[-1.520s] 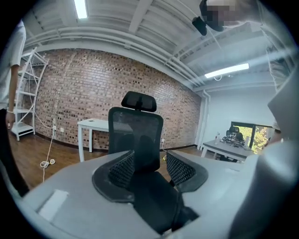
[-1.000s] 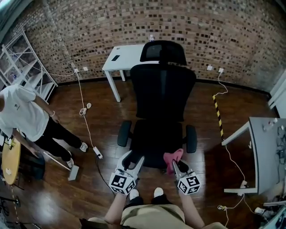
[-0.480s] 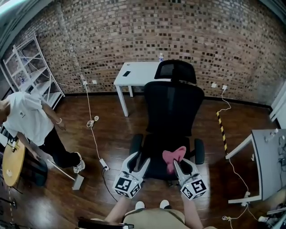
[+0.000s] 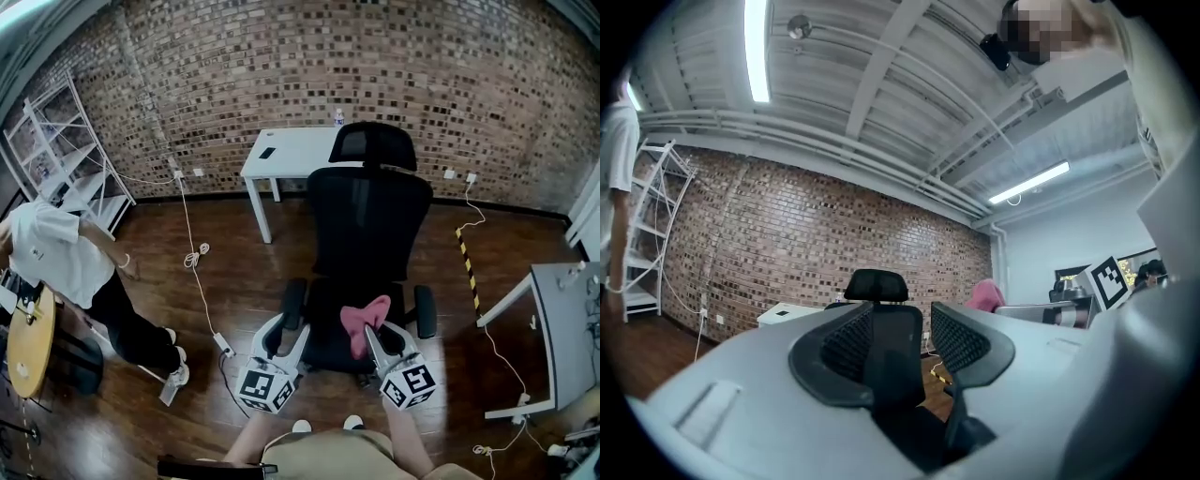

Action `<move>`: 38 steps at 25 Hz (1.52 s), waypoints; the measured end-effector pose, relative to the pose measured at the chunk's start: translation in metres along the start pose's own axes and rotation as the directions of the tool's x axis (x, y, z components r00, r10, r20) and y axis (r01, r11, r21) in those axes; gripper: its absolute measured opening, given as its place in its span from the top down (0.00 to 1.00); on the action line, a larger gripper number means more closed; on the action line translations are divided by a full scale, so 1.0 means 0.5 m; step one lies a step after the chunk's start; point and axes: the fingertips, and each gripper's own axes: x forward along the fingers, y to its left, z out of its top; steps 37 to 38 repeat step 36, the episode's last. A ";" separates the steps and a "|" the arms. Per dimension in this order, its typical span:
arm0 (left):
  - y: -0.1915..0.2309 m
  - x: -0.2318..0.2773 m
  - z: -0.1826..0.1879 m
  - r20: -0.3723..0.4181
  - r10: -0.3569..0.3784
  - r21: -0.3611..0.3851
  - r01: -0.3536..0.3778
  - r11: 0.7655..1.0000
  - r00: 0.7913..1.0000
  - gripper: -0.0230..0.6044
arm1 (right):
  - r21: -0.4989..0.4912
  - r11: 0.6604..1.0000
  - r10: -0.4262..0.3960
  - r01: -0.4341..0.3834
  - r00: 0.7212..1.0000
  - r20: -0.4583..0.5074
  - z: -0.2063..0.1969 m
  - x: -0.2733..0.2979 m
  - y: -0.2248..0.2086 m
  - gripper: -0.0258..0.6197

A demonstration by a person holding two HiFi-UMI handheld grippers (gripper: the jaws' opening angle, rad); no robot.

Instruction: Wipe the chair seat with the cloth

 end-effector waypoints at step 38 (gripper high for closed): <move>-0.003 0.034 -0.024 -0.018 -0.045 -0.011 0.045 0.999 0.999 0.70 | -0.053 0.988 -0.150 0.148 0.988 -0.032 0.002 -0.023 -0.043 0.84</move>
